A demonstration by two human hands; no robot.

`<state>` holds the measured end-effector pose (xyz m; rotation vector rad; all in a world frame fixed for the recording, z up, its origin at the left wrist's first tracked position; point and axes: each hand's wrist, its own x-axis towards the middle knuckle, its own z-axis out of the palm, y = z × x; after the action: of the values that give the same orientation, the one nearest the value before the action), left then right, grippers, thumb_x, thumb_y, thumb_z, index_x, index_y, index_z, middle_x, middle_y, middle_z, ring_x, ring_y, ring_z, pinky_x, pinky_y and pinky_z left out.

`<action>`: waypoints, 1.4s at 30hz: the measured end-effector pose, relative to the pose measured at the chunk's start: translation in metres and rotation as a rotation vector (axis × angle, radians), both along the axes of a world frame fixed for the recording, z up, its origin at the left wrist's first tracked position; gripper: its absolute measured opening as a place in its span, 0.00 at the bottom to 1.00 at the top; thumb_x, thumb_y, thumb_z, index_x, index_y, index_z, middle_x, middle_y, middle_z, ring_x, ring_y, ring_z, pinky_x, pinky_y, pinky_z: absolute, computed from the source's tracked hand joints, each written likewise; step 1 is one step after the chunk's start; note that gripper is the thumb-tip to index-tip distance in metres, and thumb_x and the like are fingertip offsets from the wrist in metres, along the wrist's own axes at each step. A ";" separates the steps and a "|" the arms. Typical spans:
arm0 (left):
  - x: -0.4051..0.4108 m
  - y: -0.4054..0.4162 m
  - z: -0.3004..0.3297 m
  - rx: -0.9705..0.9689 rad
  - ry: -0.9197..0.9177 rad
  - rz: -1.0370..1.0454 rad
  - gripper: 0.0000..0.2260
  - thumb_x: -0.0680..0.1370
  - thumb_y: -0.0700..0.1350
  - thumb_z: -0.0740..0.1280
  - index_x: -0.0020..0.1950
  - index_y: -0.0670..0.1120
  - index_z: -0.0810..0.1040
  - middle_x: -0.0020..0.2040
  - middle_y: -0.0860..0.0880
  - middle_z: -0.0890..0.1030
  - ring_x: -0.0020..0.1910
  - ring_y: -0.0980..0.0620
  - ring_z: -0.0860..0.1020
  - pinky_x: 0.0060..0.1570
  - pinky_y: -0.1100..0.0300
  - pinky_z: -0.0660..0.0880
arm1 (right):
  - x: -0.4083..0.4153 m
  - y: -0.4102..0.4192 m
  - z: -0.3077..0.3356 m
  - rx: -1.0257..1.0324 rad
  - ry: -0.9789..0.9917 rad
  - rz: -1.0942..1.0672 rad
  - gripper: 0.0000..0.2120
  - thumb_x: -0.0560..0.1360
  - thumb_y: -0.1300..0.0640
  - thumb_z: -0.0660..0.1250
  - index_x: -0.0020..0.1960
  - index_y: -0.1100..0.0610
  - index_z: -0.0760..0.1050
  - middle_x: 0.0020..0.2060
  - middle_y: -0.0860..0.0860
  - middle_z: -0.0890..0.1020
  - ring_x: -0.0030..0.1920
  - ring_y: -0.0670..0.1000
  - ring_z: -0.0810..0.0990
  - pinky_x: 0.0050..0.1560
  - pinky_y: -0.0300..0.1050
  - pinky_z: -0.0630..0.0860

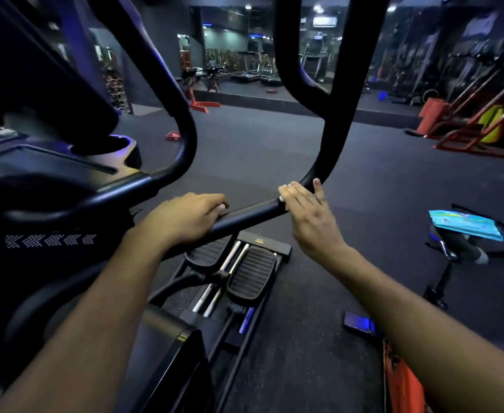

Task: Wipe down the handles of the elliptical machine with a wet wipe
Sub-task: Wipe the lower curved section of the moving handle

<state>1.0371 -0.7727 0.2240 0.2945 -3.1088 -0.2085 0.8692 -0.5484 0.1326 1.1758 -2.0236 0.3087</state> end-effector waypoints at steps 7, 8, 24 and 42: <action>0.077 -0.001 -0.004 -0.223 -0.054 0.178 0.22 0.76 0.73 0.63 0.51 0.55 0.69 0.56 0.46 0.82 0.57 0.40 0.81 0.48 0.51 0.73 | 0.007 -0.011 0.005 -0.105 -0.219 -0.010 0.23 0.74 0.70 0.57 0.67 0.65 0.76 0.64 0.60 0.80 0.70 0.62 0.75 0.77 0.57 0.56; 0.076 -0.001 -0.004 -0.229 -0.037 0.184 0.21 0.76 0.73 0.63 0.50 0.55 0.69 0.57 0.46 0.82 0.57 0.41 0.81 0.47 0.52 0.72 | 0.015 -0.021 0.001 -0.163 -0.302 0.013 0.24 0.72 0.73 0.59 0.66 0.64 0.76 0.63 0.60 0.80 0.69 0.62 0.75 0.77 0.56 0.57; 0.075 0.003 -0.014 -0.212 0.073 0.205 0.15 0.77 0.63 0.69 0.53 0.54 0.72 0.57 0.46 0.82 0.56 0.40 0.81 0.45 0.51 0.71 | 0.038 -0.028 0.002 -0.196 -0.364 0.137 0.17 0.78 0.69 0.59 0.63 0.61 0.77 0.59 0.55 0.81 0.61 0.54 0.77 0.78 0.60 0.58; 0.140 -0.041 -0.008 -0.075 -0.025 0.286 0.31 0.71 0.73 0.69 0.69 0.59 0.73 0.62 0.45 0.80 0.59 0.41 0.79 0.55 0.52 0.76 | 0.083 -0.063 -0.006 -0.216 -0.303 0.315 0.20 0.75 0.72 0.58 0.64 0.61 0.77 0.60 0.54 0.81 0.63 0.53 0.77 0.79 0.54 0.58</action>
<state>1.1771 -0.8136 0.2164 0.7358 -3.0401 -0.0843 0.9522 -0.6116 0.1264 1.3709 -1.9877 0.8859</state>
